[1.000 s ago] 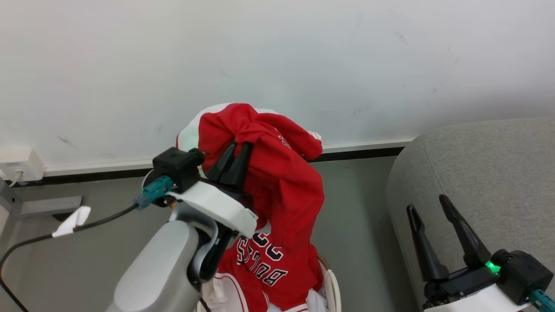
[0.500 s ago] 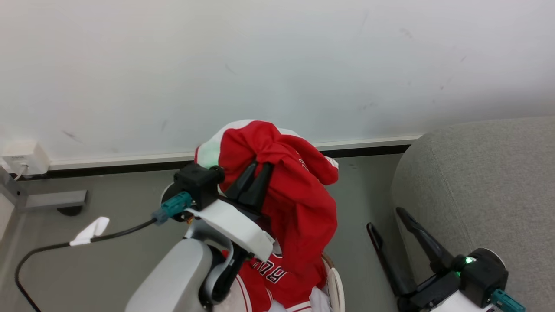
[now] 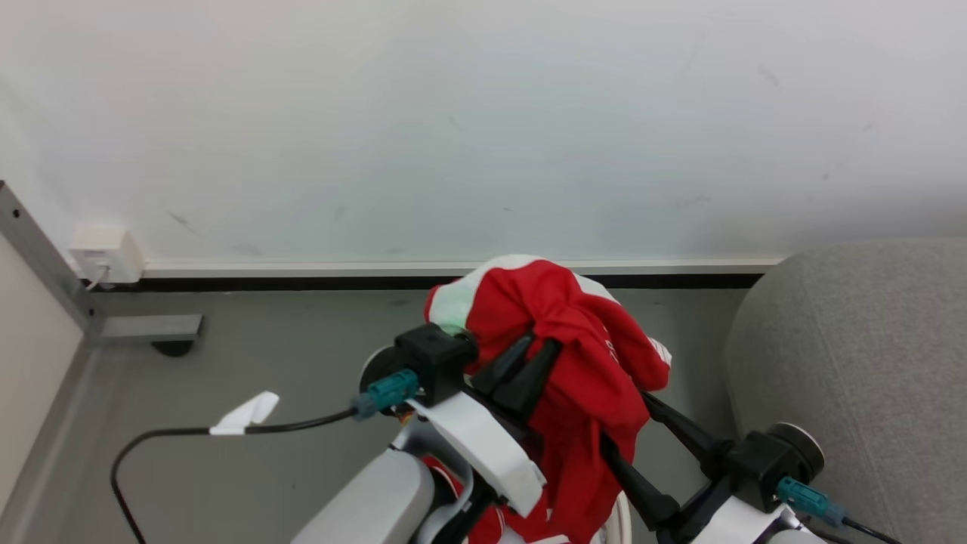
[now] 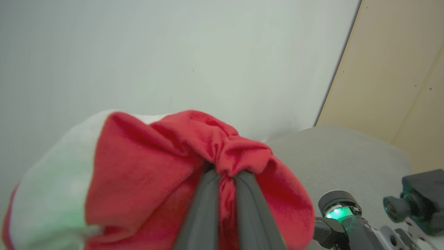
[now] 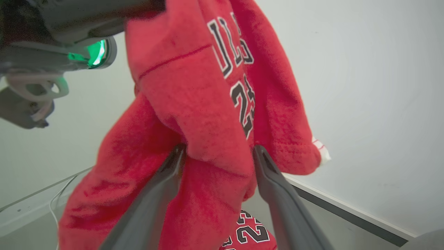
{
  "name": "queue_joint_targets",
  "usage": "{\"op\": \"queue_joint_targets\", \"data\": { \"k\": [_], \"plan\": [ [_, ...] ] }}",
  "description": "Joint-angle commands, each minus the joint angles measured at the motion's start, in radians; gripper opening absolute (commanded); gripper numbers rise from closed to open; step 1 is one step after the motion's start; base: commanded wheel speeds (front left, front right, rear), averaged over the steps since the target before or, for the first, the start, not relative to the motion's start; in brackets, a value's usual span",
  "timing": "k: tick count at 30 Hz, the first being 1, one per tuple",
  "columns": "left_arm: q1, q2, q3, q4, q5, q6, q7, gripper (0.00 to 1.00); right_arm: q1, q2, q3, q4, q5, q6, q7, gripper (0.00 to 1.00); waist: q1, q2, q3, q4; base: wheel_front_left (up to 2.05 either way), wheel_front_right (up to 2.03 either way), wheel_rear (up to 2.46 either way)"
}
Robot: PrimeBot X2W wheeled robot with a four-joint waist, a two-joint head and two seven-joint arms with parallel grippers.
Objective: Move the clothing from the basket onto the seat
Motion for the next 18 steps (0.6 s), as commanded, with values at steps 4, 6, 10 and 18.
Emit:
{"op": "queue_joint_targets", "data": {
  "k": [4, 6, 10, 18],
  "plan": [
    [0.024, -0.012, -0.037, -0.006, 0.002, -0.011, 0.011, 0.0, -0.039, 0.008, 0.02, 0.028, -0.008, 0.003, 0.001, 1.0, 0.0, -0.0001, -0.008, 0.036, 0.0, 0.0, 0.0],
    [0.03, -0.018, -0.053, -0.009, -0.005, -0.017, 0.013, 0.0, -0.051, 0.012, 0.029, 0.043, -0.012, 0.003, 0.001, 1.0, 0.0, -0.0001, -0.012, 0.049, 0.0, 0.0, 0.0],
    [0.039, -0.027, -0.076, -0.014, -0.018, -0.02, 0.016, 0.0, -0.065, 0.02, 0.046, 0.073, -0.015, 0.003, 0.001, 1.0, 0.0, -0.0001, -0.018, 0.07, 0.0, 0.0, 0.0],
    [0.048, -0.023, -0.091, -0.012, -0.03, -0.019, 0.023, 0.0, -0.061, 0.043, 0.03, 0.079, -0.009, 0.003, 0.001, 0.0, 0.0, -0.0001, -0.021, 0.087, 0.0, 0.0, 0.0]
  ]
}}
